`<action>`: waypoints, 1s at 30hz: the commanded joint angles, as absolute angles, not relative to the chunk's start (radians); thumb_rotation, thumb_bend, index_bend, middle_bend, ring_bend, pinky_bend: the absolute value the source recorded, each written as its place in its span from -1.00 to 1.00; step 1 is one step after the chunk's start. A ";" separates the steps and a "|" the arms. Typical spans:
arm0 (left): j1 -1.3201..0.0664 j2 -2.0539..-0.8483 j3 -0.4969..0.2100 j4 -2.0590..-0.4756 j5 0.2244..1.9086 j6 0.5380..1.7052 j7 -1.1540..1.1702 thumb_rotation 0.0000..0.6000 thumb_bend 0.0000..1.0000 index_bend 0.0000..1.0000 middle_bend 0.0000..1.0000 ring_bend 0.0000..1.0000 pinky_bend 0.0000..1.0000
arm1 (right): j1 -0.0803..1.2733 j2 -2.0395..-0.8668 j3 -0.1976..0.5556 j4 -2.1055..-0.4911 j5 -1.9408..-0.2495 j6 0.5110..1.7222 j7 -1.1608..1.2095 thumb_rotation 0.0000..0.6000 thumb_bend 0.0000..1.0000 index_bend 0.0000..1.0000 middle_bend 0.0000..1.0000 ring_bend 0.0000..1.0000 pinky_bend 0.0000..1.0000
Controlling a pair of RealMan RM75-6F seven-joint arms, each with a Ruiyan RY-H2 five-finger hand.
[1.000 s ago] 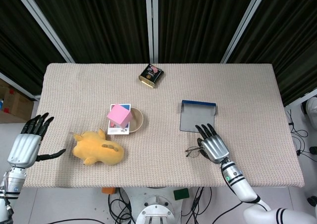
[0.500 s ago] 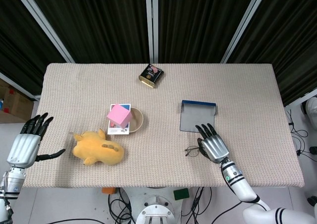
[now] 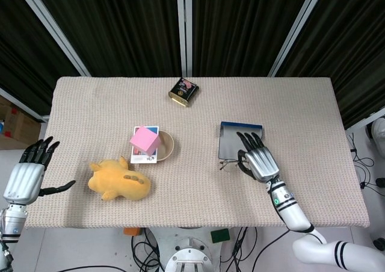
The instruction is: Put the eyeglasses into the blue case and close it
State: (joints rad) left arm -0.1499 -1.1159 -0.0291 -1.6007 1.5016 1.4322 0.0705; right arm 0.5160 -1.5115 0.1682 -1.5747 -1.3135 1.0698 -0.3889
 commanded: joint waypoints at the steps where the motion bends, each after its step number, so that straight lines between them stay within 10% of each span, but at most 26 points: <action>1: -0.147 -1.112 -0.029 -1.599 1.499 1.435 0.067 -0.39 -1.00 -0.86 -1.00 -1.00 -0.79 | 0.590 -1.517 0.255 -1.562 -1.183 1.005 -0.433 1.00 0.96 0.32 -0.97 -1.00 -1.00; 30: -0.151 -1.121 -0.030 -1.553 1.487 1.409 0.018 -0.41 -1.00 -0.86 -1.00 -1.00 -0.79 | 0.828 -1.735 0.275 -1.131 -0.844 0.874 -0.595 1.00 0.96 0.32 -0.97 -1.00 -1.00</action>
